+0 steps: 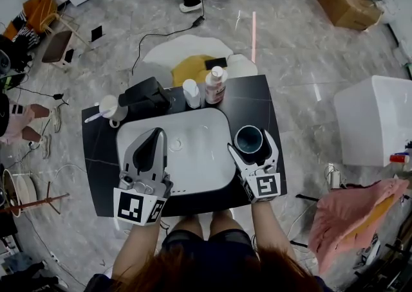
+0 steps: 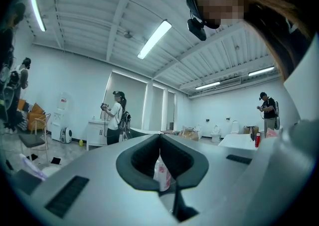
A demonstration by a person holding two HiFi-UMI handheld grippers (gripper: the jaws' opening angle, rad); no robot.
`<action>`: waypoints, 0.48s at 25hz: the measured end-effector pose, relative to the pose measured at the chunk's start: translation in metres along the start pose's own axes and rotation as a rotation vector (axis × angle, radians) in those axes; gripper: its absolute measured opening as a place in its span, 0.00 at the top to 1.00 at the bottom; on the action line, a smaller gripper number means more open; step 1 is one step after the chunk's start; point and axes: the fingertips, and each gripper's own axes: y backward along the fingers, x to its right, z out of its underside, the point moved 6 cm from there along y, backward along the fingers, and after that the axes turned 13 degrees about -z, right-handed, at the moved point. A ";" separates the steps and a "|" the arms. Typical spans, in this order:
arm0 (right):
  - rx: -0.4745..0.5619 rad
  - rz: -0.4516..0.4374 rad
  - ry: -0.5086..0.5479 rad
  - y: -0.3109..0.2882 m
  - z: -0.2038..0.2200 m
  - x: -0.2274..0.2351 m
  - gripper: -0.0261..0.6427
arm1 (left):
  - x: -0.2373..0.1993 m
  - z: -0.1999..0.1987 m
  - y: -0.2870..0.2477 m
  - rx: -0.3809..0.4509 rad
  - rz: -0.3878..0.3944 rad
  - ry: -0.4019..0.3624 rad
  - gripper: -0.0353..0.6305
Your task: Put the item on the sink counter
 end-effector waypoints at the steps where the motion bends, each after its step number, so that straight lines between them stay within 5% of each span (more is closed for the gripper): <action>1: 0.009 -0.006 0.005 0.001 -0.003 -0.002 0.26 | 0.000 -0.001 0.001 0.001 0.003 0.000 0.91; 8: 0.125 -0.034 0.056 0.021 -0.074 -0.017 0.29 | 0.000 -0.020 0.013 0.029 0.005 -0.005 0.91; 12: 0.193 -0.024 0.114 0.035 -0.123 -0.027 0.47 | 0.000 -0.036 0.019 0.053 0.007 -0.010 0.91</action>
